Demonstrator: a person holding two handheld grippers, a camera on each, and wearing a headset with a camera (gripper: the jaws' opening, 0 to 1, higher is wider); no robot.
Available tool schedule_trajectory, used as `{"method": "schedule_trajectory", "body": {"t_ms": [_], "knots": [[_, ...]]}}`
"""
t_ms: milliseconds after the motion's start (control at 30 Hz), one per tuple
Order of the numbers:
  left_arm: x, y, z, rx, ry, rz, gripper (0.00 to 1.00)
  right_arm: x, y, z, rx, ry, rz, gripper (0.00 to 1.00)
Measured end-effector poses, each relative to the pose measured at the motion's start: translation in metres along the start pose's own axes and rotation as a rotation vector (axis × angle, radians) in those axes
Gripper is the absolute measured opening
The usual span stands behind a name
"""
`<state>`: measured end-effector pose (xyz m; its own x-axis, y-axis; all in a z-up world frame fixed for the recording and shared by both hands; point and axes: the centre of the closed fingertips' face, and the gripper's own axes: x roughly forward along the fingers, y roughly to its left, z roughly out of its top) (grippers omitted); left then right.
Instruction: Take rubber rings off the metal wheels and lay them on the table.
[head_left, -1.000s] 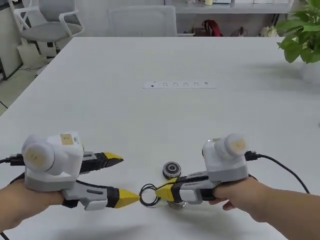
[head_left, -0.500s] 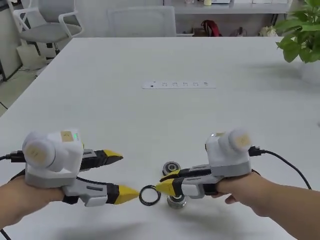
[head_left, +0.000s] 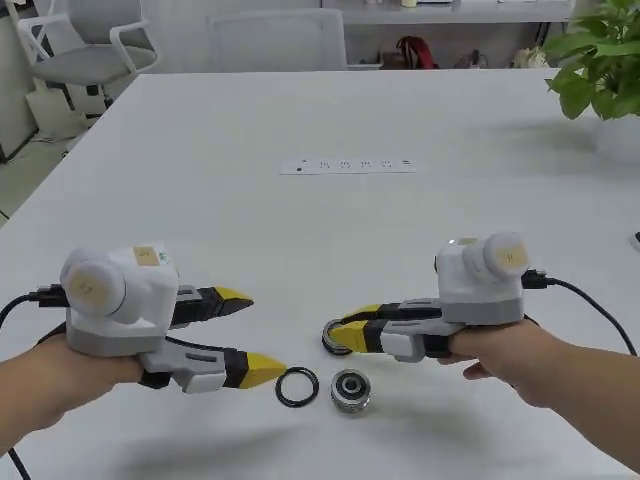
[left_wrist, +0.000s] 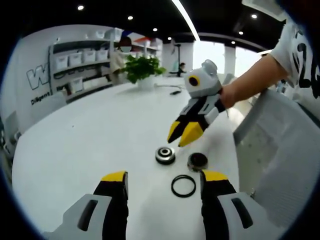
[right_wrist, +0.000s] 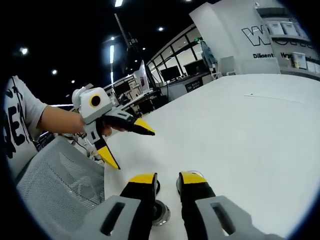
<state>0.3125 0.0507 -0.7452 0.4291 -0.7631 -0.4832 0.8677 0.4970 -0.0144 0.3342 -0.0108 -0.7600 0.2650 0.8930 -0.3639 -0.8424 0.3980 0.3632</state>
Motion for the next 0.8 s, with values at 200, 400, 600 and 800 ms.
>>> {"method": "schedule_trajectory", "body": {"t_ms": [200, 400, 600, 800], "knots": [[0.008, 0.002, 0.005, 0.006, 0.001, -0.003, 0.58, -0.004, -0.01, -0.001, -0.043, 0.0, -0.033, 0.17], [0.017, 0.004, 0.007, 0.002, 0.004, -0.006, 0.56, -0.007, -0.019, -0.003, -0.072, 0.005, -0.06, 0.19], [0.026, 0.007, 0.006, 0.0, 0.01, -0.012, 0.55, -0.008, -0.026, -0.01, -0.09, 0.03, -0.081, 0.19], [0.035, 0.005, 0.003, -0.004, 0.025, -0.023, 0.52, -0.007, -0.03, -0.02, -0.112, 0.064, -0.09, 0.2]]}}
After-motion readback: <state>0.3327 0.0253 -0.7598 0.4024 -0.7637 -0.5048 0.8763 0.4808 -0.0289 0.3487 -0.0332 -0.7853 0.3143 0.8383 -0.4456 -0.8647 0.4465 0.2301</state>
